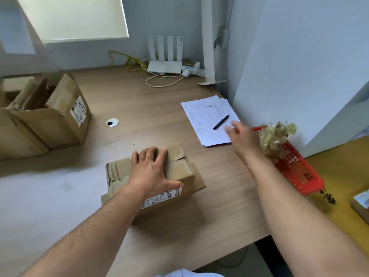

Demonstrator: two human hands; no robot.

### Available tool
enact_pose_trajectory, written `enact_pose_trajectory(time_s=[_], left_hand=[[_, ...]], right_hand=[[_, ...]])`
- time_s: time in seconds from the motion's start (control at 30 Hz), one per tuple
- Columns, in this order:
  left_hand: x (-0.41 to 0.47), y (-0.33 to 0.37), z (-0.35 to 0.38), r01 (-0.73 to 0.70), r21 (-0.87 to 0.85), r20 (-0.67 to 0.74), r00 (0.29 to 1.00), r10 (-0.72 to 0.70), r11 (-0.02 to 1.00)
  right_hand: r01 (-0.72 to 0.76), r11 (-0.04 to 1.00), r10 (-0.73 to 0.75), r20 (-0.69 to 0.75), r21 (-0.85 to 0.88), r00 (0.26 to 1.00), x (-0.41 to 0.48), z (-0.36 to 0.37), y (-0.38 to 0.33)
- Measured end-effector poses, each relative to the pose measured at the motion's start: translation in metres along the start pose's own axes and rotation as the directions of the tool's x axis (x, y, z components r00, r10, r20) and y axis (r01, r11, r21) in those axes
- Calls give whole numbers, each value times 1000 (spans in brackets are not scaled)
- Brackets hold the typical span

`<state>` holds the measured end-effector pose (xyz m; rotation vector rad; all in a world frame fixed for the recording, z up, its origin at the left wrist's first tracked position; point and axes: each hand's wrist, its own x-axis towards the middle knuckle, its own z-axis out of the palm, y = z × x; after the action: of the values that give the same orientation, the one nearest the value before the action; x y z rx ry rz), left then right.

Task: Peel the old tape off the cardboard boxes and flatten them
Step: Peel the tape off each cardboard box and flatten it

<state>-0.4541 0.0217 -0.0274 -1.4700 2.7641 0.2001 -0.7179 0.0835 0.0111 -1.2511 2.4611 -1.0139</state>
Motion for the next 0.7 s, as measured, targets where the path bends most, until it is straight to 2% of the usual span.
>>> enact_pose_trajectory(time_s=[0.07, 0.13, 0.27, 0.4, 0.53, 0.63, 0.7], left_hand=[[-11, -8, -1, 17, 4, 1, 1000, -17, 1000], [-23, -18, 0, 33, 13, -2, 999, -33, 999], [-47, -40, 1, 47, 10, -11, 999, -47, 999], [-72, -77, 0, 37, -3, 24, 999, -36, 999], [-108, -121, 3, 199, -91, -17, 979, -202, 976], [-130, -131, 5, 295, -290, -31, 948, -317, 910], [-137, -133, 5, 311, -496, -6, 932, -362, 811]], right_hand=[[15, 978, -56, 192, 210, 980, -27, 33, -31], [17, 948, -130, 338, 317, 932, -54, 66, -58], [120, 953, -249, 490, 279, 835, -94, 116, -88], [214, 959, -280, 502, 185, 818, -105, 131, -92], [206, 964, -263, 488, 167, 832, -107, 129, -94], [201, 966, -256, 491, 163, 833, -117, 131, -100], [194, 968, -249, 491, 161, 835, -126, 133, -102]])
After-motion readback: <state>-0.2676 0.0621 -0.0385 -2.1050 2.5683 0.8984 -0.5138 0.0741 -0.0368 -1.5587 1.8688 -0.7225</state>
